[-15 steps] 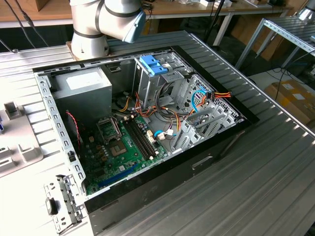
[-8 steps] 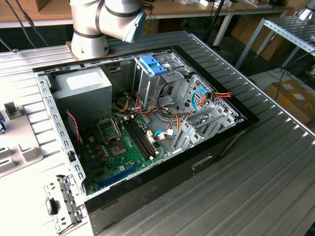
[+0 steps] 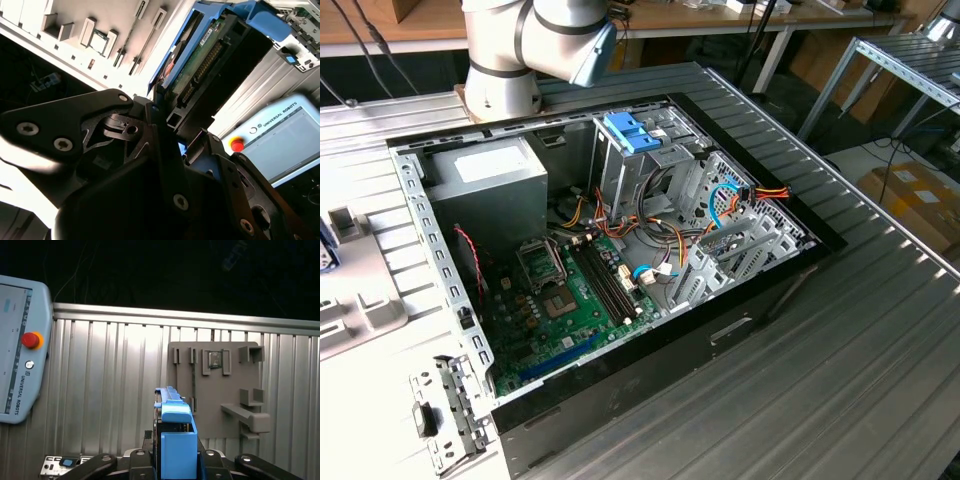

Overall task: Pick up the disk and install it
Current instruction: 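Pick up the disk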

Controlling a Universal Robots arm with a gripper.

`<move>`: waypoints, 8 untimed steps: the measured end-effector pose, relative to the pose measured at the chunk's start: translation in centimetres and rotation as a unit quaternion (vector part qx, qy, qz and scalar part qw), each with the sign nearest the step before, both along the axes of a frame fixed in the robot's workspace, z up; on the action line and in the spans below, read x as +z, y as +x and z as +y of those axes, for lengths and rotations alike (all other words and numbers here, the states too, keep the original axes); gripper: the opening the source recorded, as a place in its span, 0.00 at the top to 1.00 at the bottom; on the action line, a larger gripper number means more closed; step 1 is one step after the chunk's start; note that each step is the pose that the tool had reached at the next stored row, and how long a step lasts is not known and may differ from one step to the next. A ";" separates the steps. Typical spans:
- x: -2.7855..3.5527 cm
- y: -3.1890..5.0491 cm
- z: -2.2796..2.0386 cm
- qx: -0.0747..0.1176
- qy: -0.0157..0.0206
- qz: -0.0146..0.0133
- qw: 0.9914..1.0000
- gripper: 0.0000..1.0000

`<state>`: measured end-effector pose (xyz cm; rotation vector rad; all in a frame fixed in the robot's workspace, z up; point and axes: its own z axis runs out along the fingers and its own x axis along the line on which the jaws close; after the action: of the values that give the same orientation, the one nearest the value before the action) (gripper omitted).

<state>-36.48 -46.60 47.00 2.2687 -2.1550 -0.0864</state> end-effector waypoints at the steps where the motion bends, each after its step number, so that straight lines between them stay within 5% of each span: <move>1: 0.00 0.07 -0.05 0.000 0.000 0.000 1.000 0.64; 8: 0.00 0.37 -0.25 0.000 0.000 0.000 1.000 0.64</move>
<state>-36.11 -46.85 47.00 2.2687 -2.1550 -0.0864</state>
